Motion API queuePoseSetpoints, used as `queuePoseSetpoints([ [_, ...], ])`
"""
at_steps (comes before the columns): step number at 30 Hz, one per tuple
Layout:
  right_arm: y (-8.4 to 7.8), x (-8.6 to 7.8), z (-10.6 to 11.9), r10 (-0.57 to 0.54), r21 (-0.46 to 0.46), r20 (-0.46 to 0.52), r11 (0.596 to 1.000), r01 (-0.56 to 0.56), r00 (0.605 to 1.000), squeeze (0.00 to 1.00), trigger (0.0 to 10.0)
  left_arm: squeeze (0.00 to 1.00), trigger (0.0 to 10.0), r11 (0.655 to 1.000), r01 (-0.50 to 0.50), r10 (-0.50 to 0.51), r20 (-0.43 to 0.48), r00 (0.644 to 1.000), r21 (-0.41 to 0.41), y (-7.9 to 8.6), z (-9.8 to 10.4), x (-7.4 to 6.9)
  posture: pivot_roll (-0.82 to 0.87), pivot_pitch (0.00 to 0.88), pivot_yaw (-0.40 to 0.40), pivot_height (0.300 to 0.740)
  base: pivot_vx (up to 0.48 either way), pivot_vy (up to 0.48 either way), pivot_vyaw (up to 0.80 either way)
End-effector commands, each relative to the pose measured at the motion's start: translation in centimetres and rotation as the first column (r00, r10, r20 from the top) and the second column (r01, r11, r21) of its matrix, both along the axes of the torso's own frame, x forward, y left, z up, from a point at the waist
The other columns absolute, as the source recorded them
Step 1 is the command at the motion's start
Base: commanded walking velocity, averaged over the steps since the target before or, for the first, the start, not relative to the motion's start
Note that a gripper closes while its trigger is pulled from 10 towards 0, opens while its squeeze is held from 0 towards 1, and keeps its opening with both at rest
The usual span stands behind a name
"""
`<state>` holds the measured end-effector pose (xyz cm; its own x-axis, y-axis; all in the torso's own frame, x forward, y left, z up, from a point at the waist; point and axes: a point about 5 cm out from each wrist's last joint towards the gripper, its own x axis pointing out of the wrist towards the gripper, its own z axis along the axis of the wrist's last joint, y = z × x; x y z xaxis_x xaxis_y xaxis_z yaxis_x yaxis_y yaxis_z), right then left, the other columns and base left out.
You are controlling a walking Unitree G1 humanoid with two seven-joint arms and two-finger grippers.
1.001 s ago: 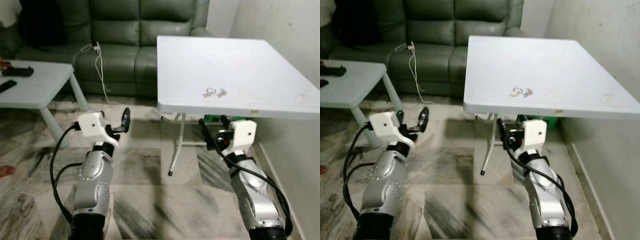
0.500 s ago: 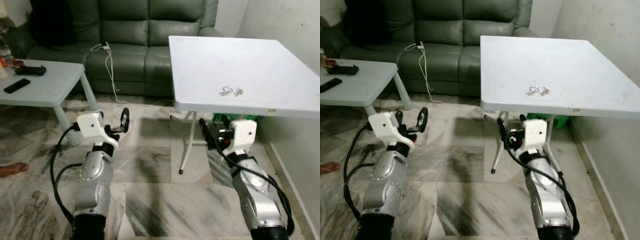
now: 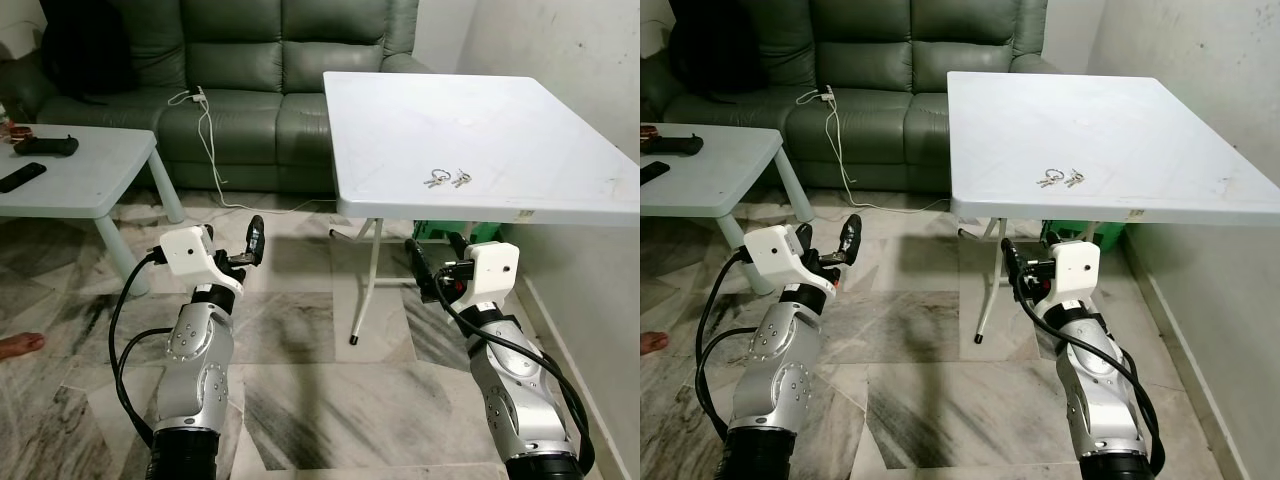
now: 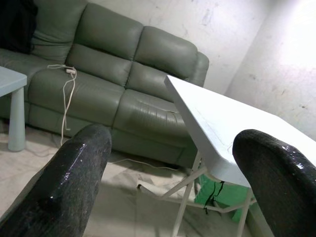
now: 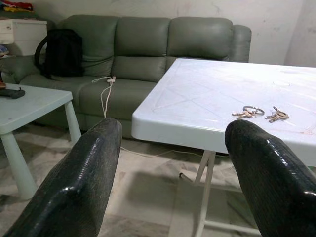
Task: Hang keys on a hook
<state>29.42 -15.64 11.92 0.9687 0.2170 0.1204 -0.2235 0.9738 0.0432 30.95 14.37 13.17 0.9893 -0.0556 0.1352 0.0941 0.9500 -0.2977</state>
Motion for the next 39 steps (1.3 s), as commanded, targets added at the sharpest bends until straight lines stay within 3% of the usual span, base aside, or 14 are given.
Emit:
queuePoseSetpoints([
  [1,-0.15,0.08,0.58,-0.004,0.005,0.018,1.0,0.004,1.0,0.0,10.0,0.0,10.0,1.0,0.01,-0.01,-0.007,1.0,-0.001,-0.19,0.13,0.22,-0.01,0.0,-0.065,0.74,0.326,0.0,0.0],
  [39,0.09,0.13,0.5,0.008,0.005,0.016,1.0,-0.008,1.0,0.0,10.0,0.0,10.0,1.0,0.014,-0.014,-0.009,1.0,0.0,-0.33,0.16,0.32,0.0,0.0,-0.064,0.74,0.334,0.0,0.0],
])
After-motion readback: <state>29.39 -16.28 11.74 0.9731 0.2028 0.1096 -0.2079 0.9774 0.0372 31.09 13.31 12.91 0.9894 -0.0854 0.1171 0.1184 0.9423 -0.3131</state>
